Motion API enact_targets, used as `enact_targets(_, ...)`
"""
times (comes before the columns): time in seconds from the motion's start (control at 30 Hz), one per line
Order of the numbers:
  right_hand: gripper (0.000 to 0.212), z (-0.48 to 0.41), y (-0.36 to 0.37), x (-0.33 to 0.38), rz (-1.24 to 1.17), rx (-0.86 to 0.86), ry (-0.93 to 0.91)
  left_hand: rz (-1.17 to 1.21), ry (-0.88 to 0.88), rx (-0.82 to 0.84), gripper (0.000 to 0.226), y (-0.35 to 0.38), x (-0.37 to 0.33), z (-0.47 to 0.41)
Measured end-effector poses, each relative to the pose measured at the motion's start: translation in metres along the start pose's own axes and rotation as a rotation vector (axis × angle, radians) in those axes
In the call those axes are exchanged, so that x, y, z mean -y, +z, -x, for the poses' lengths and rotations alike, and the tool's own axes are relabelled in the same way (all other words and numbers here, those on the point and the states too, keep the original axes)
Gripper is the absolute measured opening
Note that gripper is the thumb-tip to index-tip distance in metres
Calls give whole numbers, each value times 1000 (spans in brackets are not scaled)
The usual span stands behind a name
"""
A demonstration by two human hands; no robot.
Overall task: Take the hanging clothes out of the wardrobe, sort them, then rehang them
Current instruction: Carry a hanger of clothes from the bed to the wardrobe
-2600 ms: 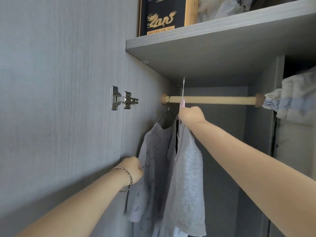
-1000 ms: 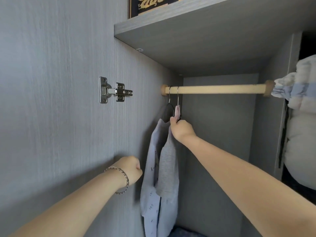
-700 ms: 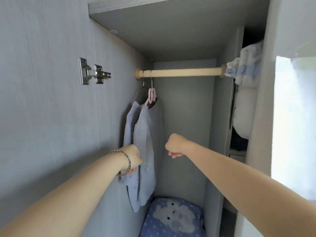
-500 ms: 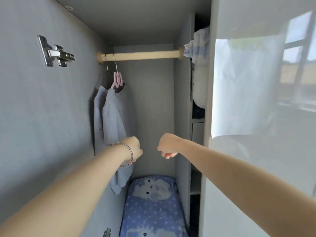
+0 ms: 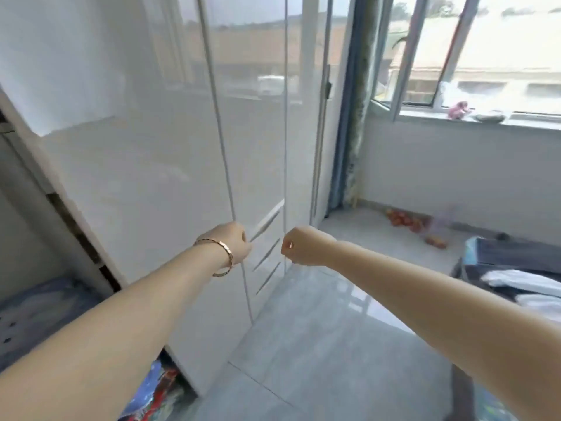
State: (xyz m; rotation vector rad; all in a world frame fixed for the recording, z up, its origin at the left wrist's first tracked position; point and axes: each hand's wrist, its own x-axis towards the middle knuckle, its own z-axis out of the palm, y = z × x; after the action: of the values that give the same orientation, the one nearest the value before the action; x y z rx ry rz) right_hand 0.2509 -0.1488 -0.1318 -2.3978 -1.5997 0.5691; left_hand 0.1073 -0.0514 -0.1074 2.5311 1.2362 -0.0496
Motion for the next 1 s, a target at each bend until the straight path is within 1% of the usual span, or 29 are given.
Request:
enact_targets(0.2, 29, 148, 33, -190, -83, -160, 407, -96, 367, 180, 19, 130, -182, 8)
enact_targets(0.3, 27, 239, 54, -264, -130, -178, 620, -88, 512, 280, 23, 201, -263, 34)
enact_targets(0.4, 26, 322, 82, -321, -196, -188, 835, -107, 654, 348, 17, 259, -331, 70)
enact_targets(0.47, 27, 373, 106, -350, -265, -212, 988, -115, 738, 397, 16, 291, -368, 95)
enact_targets(0.57, 30, 436, 139, -385, -401, -195, 1202, -147, 826, 466, 18, 333, -411, 124)
enact_targets(0.67, 25, 488, 166, -408, -505, -202, 1380, -205, 923, 529, 13, 365, -448, 142)
enact_targets(0.83, 19, 547, 196, -435, -660, -317, 1685, -305, 1083, 597, 13, 402, -516, 146)
enact_targets(0.9, 27, 565, 206, -446, -688, -367, 1788, -356, 1144, 614, 18, 416, -545, 149)
enact_targets(1.0, 28, 589, 219, -460, -705, -351, 1892, -416, 1233, 633, 20, 440, -585, 160)
